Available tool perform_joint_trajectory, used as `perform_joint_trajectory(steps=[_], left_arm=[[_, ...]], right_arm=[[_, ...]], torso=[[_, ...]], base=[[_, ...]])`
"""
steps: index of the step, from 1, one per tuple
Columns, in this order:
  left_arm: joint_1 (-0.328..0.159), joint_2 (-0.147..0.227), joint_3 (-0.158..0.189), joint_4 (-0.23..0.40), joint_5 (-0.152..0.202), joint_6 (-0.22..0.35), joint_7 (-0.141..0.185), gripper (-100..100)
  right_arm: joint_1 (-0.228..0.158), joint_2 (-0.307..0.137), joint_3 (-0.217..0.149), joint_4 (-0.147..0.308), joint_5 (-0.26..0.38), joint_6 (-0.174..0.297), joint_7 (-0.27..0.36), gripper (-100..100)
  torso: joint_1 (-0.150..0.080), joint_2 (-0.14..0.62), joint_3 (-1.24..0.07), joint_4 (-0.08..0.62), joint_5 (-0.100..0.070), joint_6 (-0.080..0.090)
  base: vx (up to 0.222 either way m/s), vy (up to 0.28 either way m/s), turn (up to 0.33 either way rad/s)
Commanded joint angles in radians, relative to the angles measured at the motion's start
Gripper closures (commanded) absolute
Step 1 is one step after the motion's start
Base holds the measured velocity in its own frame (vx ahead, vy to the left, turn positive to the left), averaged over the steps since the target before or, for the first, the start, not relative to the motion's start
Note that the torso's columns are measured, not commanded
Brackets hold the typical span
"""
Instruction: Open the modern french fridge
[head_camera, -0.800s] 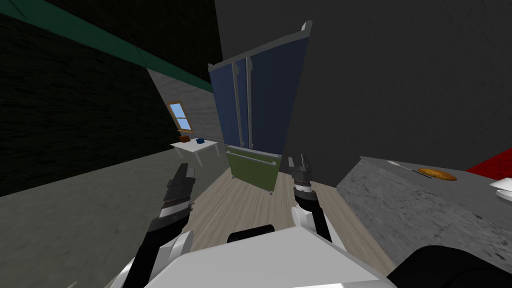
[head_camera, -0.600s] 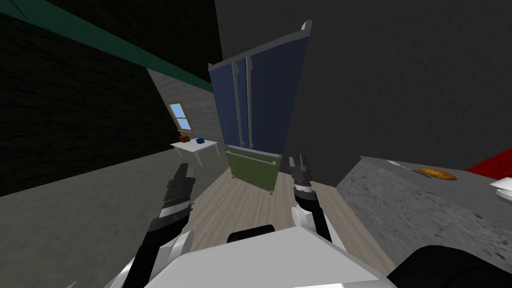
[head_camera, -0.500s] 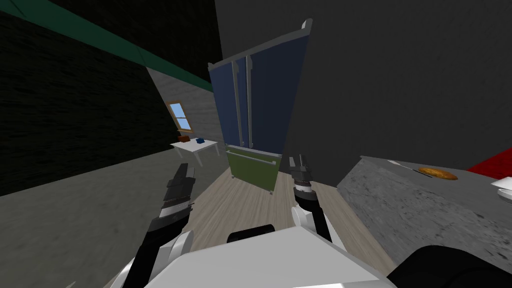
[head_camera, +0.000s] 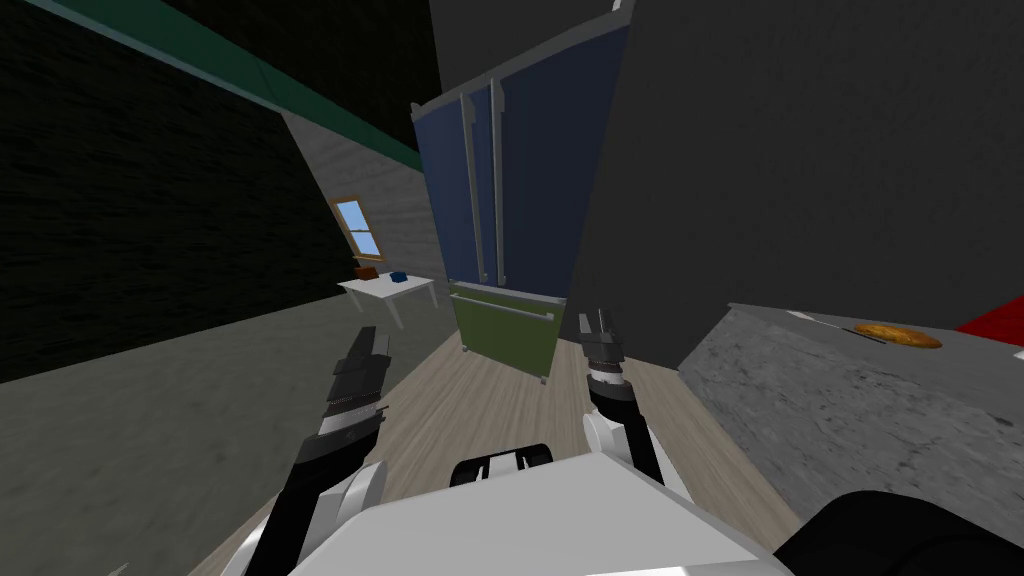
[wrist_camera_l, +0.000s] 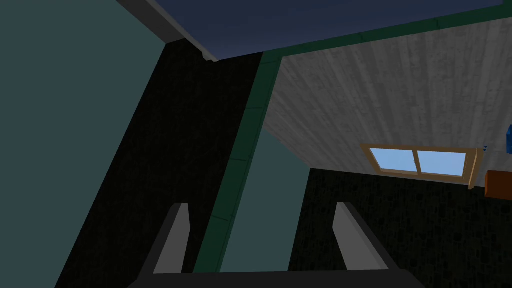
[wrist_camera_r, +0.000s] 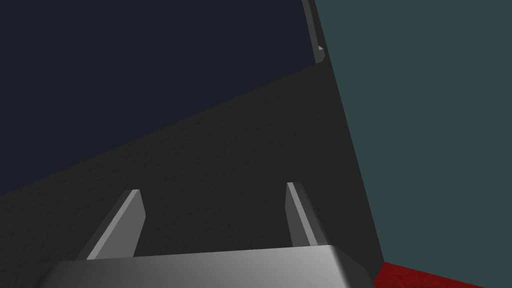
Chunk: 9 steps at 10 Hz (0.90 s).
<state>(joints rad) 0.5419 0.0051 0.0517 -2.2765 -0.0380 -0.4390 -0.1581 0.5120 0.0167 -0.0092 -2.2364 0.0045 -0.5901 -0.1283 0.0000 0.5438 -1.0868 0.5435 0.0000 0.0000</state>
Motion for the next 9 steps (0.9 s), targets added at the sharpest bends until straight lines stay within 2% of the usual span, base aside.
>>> perform_joint_trajectory(steps=[1, 2, 3, 5, 9], left_arm=[[0.0, 0.0, 0.0, 0.0, 0.0, 0.0, 0.0, 0], [0.0, 0.0, 0.0, 0.0, 0.0, 0.0, 0.0, 0], [0.0, 0.0, 0.0, 0.0, 0.0, 0.0, 0.0, 0], [0.0, 0.0, 0.0, 0.0, 0.0, 0.0, 0.0, 0], [0.0, 0.0, 0.0, 0.0, 0.0, 0.0, 0.0, 0]], right_arm=[[0.0, 0.0, 0.0, 0.0, 0.0, 0.0, 0.0, 0], [-0.011, -0.039, 0.001, 0.008, 0.008, 0.008, 0.01, -100], [-0.022, -0.066, 0.002, 0.017, 0.016, 0.017, 0.021, -100], [-0.056, -0.117, 0.006, 0.041, 0.04, 0.043, 0.052, -100], [-0.163, -0.204, 0.013, 0.11, 0.117, 0.122, 0.15, -100]], torso=[[0.0, 0.074, -0.148, 0.074, 0.0, 0.0], [0.0, 0.148, -0.295, 0.148, 0.0, 0.0], [0.0, 0.181, -0.364, 0.181, 0.0, 0.0], [0.001, 0.192, -0.389, 0.193, 0.0, 0.0], [0.001, 0.194, -0.389, 0.194, 0.0, 0.0]], base=[[0.0, 0.0, 0.0], [0.009, 0.006, 0.023], [0.01, 0.01, 0.038], [0.016, 0.018, 0.06], [0.025, 0.028, 0.089]])
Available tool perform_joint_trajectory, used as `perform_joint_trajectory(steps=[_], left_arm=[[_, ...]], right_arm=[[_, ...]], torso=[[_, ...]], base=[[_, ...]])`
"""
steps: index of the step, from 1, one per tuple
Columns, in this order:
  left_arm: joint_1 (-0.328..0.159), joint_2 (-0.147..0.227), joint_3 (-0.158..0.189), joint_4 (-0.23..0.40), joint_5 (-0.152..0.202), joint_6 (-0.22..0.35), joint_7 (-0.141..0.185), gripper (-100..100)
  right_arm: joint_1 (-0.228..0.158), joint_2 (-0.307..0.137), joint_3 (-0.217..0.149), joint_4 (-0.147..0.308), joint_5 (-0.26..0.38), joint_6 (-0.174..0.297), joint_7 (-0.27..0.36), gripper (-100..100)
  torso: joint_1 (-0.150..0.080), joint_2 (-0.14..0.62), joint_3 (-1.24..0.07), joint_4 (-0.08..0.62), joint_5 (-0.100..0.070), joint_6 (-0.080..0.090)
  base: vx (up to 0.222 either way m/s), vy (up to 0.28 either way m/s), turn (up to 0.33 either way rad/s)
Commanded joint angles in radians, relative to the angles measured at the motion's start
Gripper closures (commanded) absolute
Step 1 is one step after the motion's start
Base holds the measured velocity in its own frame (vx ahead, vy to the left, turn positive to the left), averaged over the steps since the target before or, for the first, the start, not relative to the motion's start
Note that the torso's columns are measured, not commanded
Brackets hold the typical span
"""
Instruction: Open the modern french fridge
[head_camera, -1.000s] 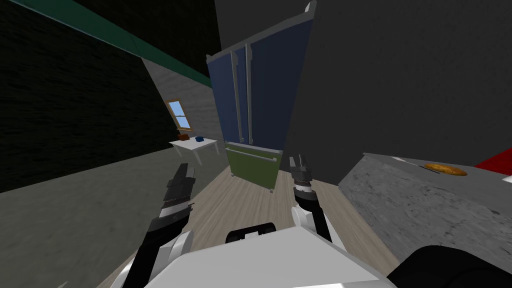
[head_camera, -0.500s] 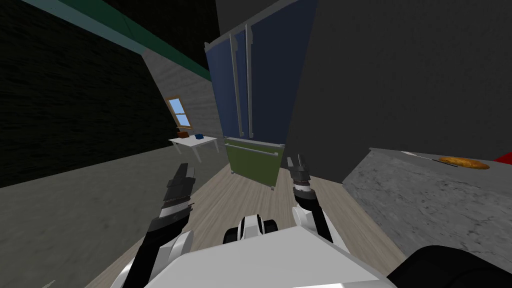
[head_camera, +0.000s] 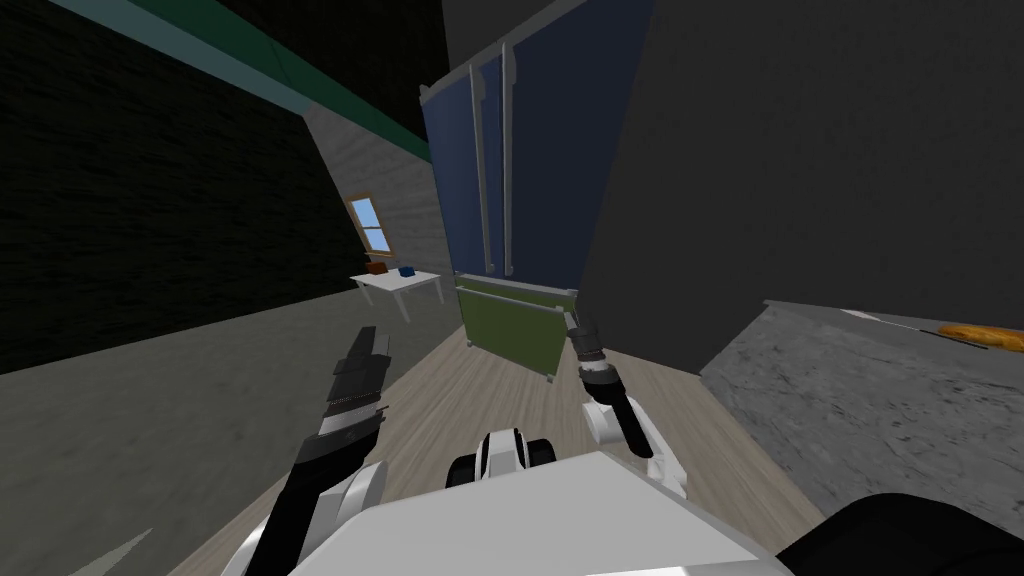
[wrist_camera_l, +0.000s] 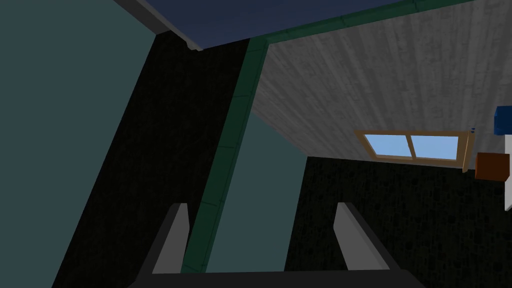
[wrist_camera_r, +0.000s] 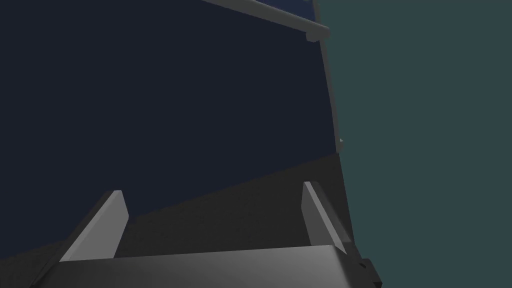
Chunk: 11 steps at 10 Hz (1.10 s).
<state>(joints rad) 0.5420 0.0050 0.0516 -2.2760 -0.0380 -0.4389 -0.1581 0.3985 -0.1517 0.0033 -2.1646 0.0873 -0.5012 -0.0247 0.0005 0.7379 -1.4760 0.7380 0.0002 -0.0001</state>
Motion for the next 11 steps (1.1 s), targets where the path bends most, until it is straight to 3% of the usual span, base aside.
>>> perform_joint_trajectory(steps=[1, 3, 5, 6, 8, 9, 11], left_arm=[[0.0, 0.0, 0.0, 0.0, 0.0, 0.0, 0.0, 0], [0.0, 0.0, 0.0, 0.0, 0.0, 0.0, 0.0, 0], [0.0, 0.0, 0.0, 0.0, 0.0, 0.0, 0.0, 0], [0.0, 0.0, 0.0, 0.0, 0.0, 0.0, 0.0, 0], [0.0, 0.0, 0.0, 0.0, 0.0, 0.0, 0.0, 0], [0.0, 0.0, 0.0, 0.0, 0.0, 0.0, 0.0, 0], [0.0, 0.0, 0.0, 0.0, 0.0, 0.0, 0.0, 0]], right_arm=[[-0.078, -0.056, 0.003, 0.058, 0.058, 0.058, 0.075, -100], [-0.12, -0.075, 0.005, 0.08, 0.084, 0.085, 0.109, -100], [-0.193, -0.113, 0.009, 0.126, 0.14, 0.142, 0.172, -100], [-0.198, -0.113, 0.009, 0.126, 0.14, 0.142, 0.18, -100], [-0.265, -0.15, 0.013, 0.177, 0.198, 0.197, 0.245, -100], [-0.279, -0.15, 0.013, 0.177, 0.198, 0.202, 0.254, -100], [-0.346, -0.186, 0.018, 0.231, 0.258, 0.264, 0.317, -100]], torso=[[0.0, 0.0, 0.0, 0.0, 0.0, 0.0], [0.0, 0.0, 0.0, 0.0, 0.0, 0.0], [-0.001, 0.001, 0.0, 0.0, 0.0, 0.0], [0.0, 0.0, 0.0, 0.0, 0.0, 0.0], [-0.001, 0.0, 0.0, 0.0, 0.0, 0.0], [0.0, 0.0, 0.0, 0.0, 0.0, 0.0], [-0.001, 0.0, 0.0, 0.0, 0.0, 0.0]], base=[[0.028, 0.045, 0.126], [0.034, 0.037, 0.076], [0.027, 0.03, 0.11], [0.022, 0.025, 0.06], [0.027, 0.035, 0.133], [0.031, 0.033, 0.035], [0.036, 0.035, 0.114]])
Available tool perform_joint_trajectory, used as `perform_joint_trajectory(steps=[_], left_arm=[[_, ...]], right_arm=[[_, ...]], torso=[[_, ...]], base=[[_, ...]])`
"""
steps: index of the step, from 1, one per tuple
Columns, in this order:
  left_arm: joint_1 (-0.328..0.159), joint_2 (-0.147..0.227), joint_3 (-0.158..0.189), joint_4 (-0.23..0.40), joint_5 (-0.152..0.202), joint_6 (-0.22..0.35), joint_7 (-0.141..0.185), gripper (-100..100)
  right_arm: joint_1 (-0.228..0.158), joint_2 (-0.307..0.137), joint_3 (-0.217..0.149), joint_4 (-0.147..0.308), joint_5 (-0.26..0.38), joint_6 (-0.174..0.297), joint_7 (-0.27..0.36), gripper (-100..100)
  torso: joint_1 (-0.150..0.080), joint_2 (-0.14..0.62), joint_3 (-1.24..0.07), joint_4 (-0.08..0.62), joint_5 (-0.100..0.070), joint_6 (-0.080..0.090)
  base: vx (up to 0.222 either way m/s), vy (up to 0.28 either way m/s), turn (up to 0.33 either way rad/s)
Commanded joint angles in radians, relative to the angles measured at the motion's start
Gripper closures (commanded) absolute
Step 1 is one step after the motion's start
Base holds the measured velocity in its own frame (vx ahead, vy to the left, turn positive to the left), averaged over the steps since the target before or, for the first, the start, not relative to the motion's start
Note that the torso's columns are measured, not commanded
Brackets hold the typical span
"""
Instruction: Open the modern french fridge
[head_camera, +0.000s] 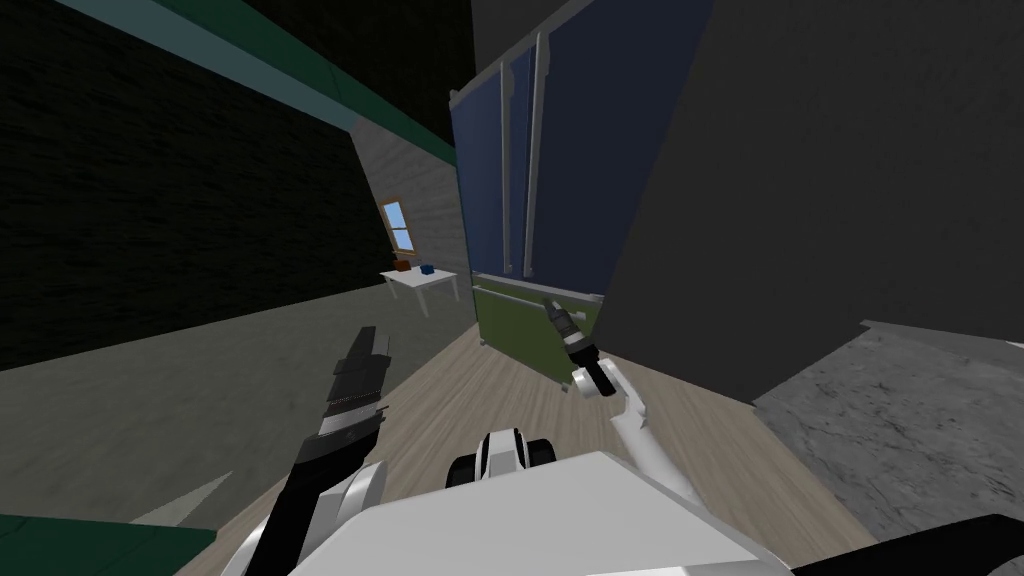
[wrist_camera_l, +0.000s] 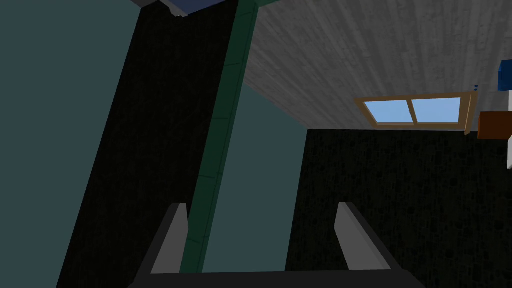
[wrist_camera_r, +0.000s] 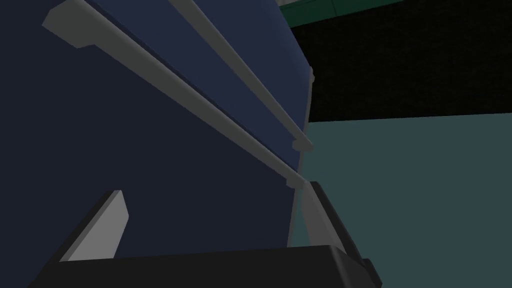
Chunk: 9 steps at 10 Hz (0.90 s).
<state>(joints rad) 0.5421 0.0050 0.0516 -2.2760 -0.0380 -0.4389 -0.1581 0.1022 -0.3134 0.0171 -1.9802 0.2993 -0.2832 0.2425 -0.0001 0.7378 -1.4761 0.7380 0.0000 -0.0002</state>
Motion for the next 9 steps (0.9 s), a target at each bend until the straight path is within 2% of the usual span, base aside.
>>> perform_joint_trajectory(steps=[1, 3, 4, 6, 7, 9], left_arm=[[0.0, 0.0, 0.0, 0.0, 0.0, 0.0, 0.0, 0], [0.0, 0.0, 0.0, 0.0, 0.0, 0.0, 0.0, 0], [0.0, 0.0, 0.0, 0.0, 0.0, 0.0, 0.0, 0], [0.0, 0.0, 0.0, 0.0, 0.0, 0.0, 0.0, 0], [0.0, 0.0, 0.0, 0.0, 0.0, 0.0, 0.0, 0], [0.0, 0.0, 0.0, 0.0, 0.0, 0.0, 0.0, 0]], right_arm=[[-0.066, -0.024, 0.005, 0.047, 0.045, 0.046, 0.064, -100], [-0.136, -0.061, 0.011, 0.106, 0.102, 0.105, 0.128, -100], [-0.146, -0.061, 0.011, 0.106, 0.102, 0.108, 0.14, -100], [-0.213, -0.098, 0.018, 0.169, 0.155, 0.168, 0.201, -100], [-0.221, -0.098, 0.018, 0.17, 0.155, 0.168, 0.214, -100], [-0.29, -0.136, 0.027, 0.237, 0.203, 0.226, 0.277, -100]], torso=[[0.0, 0.0, 0.0, 0.0, 0.0, 0.0], [0.0, 0.001, 0.0, 0.0, 0.0, 0.0], [0.001, 0.0, 0.0, 0.0, 0.0, 0.0], [-0.001, 0.0, 0.0, 0.0, 0.0, 0.0], [0.0, -0.001, 0.0, 0.0, 0.0, 0.0], [0.0, 0.001, 0.001, 0.0, 0.0, 0.0]], base=[[0.029, 0.026, 0.06], [0.03, 0.033, 0.121], [0.034, 0.033, 0.056], [0.045, 0.024, 0.107], [0.033, 0.019, 0.067], [0.031, 0.022, 0.115]])
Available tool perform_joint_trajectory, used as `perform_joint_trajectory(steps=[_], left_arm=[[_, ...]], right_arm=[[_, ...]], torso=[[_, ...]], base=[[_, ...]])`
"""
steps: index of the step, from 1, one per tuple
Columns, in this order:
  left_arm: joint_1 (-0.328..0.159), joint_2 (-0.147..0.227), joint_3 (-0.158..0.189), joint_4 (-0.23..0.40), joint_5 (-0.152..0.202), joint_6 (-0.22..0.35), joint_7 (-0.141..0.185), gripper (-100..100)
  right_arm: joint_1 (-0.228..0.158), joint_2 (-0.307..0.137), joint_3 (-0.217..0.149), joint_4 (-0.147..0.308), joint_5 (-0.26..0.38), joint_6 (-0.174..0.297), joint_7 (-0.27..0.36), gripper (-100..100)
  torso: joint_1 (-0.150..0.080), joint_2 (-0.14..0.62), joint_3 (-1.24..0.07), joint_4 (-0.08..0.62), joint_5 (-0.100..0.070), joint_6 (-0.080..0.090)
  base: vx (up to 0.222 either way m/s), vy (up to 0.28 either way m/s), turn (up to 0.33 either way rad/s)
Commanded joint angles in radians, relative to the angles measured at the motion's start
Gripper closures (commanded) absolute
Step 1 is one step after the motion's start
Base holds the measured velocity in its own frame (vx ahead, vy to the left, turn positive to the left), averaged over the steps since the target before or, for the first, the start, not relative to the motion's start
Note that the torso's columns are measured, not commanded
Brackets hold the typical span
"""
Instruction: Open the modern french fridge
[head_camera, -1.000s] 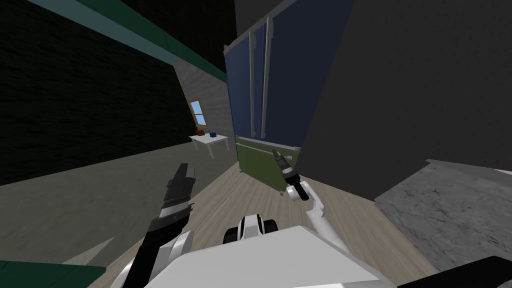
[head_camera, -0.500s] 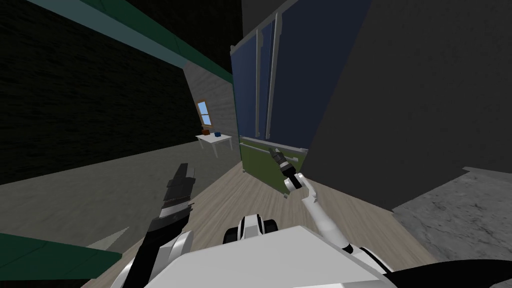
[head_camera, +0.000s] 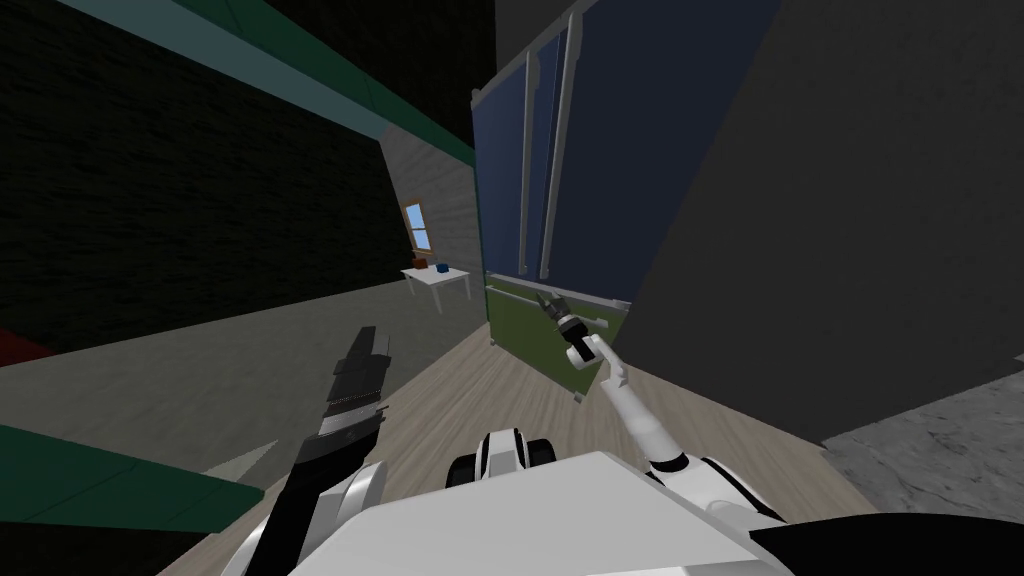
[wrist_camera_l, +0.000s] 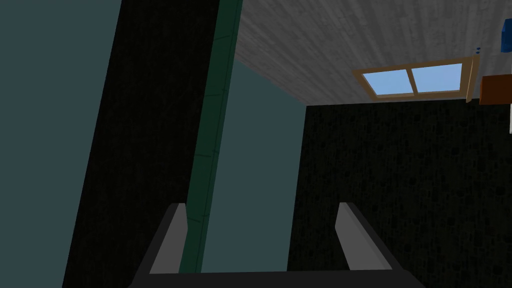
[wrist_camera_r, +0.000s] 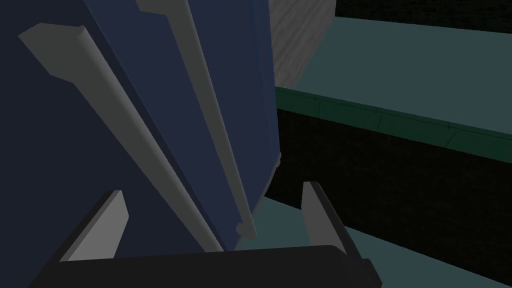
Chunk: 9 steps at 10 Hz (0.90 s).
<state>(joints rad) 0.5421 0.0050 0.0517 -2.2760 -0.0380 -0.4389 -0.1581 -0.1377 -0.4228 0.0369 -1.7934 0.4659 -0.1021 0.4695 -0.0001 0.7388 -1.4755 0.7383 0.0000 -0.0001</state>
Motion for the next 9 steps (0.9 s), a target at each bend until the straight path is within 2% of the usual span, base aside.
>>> perform_joint_trajectory(steps=[1, 2, 5, 6, 7, 8, 9], left_arm=[[0.0, 0.0, 0.0, 0.0, 0.0, 0.0, 0.0, 0], [0.0, 0.0, 0.0, 0.0, 0.0, 0.0, 0.0, 0], [0.0, 0.0, 0.0, 0.0, 0.0, 0.0, 0.0, 0], [0.0, 0.0, 0.0, 0.0, 0.0, 0.0, 0.0, 0], [0.0, 0.0, 0.0, 0.0, 0.0, 0.0, 0.0, 0], [0.0, 0.0, 0.0, 0.0, 0.0, 0.0, 0.0, 0], [0.0, 0.0, 0.0, 0.0, 0.0, 0.0, 0.0, 0]], right_arm=[[-0.078, -0.045, 0.012, 0.081, 0.058, 0.071, 0.081, -100], [-0.082, -0.045, 0.012, 0.087, 0.058, 0.072, 0.091, -100], [-0.163, -0.102, 0.028, 0.185, 0.112, 0.147, 0.183, -100], [-0.163, -0.102, 0.028, 0.197, 0.112, 0.147, 0.184, -100], [-0.187, -0.121, 0.033, 0.227, 0.128, 0.17, 0.211, -100], [-0.187, -0.121, 0.033, 0.233, 0.128, 0.17, 0.211, -100], [-0.209, -0.141, 0.039, 0.27, 0.142, 0.192, 0.238, -100]], torso=[[0.0, -0.001, 0.0, 0.0, 0.0, 0.0], [0.001, -0.001, -0.001, 0.0, 0.0, 0.0], [0.0, -0.001, -0.001, 0.0, 0.0, 0.0], [0.0, -0.001, -0.001, 0.0, 0.0, 0.0], [0.0, 0.0, 0.0, 0.0, 0.0, 0.0], [0.0, 0.0, 0.0, 0.0, 0.0, 0.0], [0.0, 0.0, 0.0, 0.0, 0.0, 0.0]], base=[[0.042, 0.035, 0.132], [0.032, 0.024, 0.042], [0.038, 0.02, 0.1], [0.033, 0.013, 0.039], [0.024, 0.011, 0.072], [0.017, 0.007, 0.043], [0.02, 0.009, 0.071]])
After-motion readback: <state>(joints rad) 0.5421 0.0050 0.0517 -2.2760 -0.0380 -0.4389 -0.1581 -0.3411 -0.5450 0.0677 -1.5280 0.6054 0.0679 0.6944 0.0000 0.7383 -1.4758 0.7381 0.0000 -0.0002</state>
